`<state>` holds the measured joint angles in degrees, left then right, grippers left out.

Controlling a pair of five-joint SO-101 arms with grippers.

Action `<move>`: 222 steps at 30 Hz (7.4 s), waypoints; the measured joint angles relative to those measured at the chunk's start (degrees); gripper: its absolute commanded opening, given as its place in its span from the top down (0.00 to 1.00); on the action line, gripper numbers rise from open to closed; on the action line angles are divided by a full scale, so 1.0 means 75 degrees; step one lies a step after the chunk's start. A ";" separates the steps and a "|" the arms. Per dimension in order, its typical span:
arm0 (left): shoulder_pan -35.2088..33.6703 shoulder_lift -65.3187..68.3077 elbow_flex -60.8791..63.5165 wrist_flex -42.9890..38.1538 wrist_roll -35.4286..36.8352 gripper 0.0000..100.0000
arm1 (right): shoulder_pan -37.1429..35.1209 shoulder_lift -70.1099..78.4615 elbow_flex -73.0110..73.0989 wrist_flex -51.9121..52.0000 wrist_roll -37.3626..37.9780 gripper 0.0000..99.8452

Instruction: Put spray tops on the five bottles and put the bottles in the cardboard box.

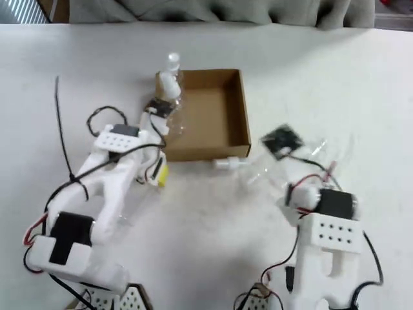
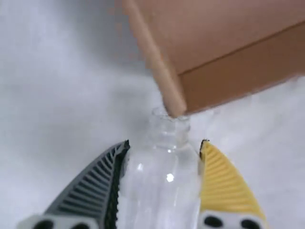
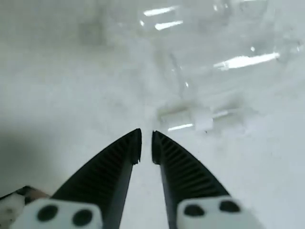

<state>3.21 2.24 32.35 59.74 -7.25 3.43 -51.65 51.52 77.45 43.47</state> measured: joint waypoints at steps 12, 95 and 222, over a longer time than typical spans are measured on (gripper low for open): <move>-0.0949 -0.0410 0.0316 -0.0574 0.0000 0.98 | -0.2485 0.0867 0.0117 -0.2321 -0.2274 0.98; -0.0949 -0.0410 0.0316 -0.0598 0.0000 0.98 | -0.1043 0.7127 -0.1325 -0.6752 -0.4314 0.98; -0.0973 -0.4337 0.2743 -0.1958 -0.0774 0.98 | -0.2813 -0.0692 -0.1735 -0.2743 -0.5158 0.98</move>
<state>-4.09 -30.29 52.92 45.05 -13.05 -17.67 -56.84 38.51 56.88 4.79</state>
